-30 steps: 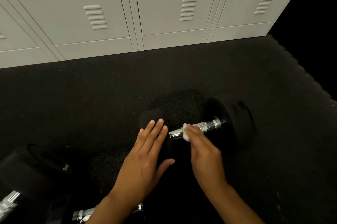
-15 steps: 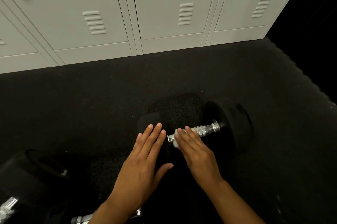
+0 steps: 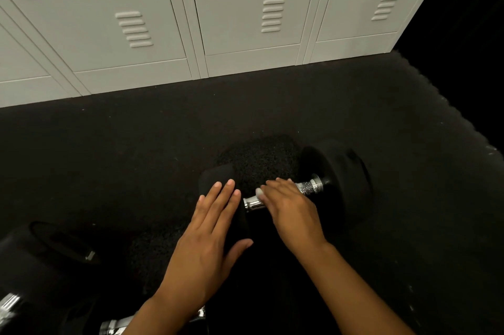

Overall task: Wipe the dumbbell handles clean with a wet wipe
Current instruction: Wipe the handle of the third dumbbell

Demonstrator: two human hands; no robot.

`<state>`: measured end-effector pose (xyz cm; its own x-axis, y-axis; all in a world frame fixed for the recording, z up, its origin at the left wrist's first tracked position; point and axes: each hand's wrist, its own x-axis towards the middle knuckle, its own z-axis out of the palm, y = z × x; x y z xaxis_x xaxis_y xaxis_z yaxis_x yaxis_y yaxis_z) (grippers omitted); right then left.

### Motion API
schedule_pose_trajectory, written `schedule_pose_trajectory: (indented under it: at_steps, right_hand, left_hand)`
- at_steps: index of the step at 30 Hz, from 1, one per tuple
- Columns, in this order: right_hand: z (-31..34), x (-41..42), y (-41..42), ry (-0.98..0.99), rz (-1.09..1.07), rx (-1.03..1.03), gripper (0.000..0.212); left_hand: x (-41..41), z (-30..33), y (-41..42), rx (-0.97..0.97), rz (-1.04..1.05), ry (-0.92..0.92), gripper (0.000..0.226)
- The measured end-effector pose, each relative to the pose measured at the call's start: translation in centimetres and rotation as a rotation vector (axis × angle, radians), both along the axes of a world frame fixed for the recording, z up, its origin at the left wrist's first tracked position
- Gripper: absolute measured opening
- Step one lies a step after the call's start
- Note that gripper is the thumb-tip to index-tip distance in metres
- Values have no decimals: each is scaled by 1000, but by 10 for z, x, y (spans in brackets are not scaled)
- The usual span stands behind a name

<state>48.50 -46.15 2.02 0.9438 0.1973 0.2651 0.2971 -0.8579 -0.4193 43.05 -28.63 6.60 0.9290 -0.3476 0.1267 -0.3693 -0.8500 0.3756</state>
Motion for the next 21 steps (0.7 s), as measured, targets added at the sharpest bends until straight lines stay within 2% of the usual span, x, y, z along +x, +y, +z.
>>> schedule_pose_trajectory:
  at_steps: [4,7,10,13,15,17,19,21]
  right_hand:
    - [-2,-7,6,56,42,-22,37]
    - [-4,-13,-7,50,141,42,38]
    - [0,-12,-12,166,151,303,43]
    - [14,-13,-15,354,21,641,34]
    - [25,-11,-18,449,-63,795,36]
    - [32,-6,-22,505,-128,891,40]
    - [36,-3,-26,520,-158,939,39]
    - [40,-4,-27,481,-188,926,36]
  left_hand:
    - [-1,0,0,10,10,14,70]
    - [-2,7,-8,20,48,-6,67]
    - [-2,16,-30,2,-32,-61,57]
    - [-1,14,-62,0,-103,-84,52]
    - [1,6,-80,65,-74,-41,52]
    - [6,0,-93,173,-42,80,60]
    - [11,-5,-103,351,12,146,70]
    - [13,-9,-108,446,79,184,62]
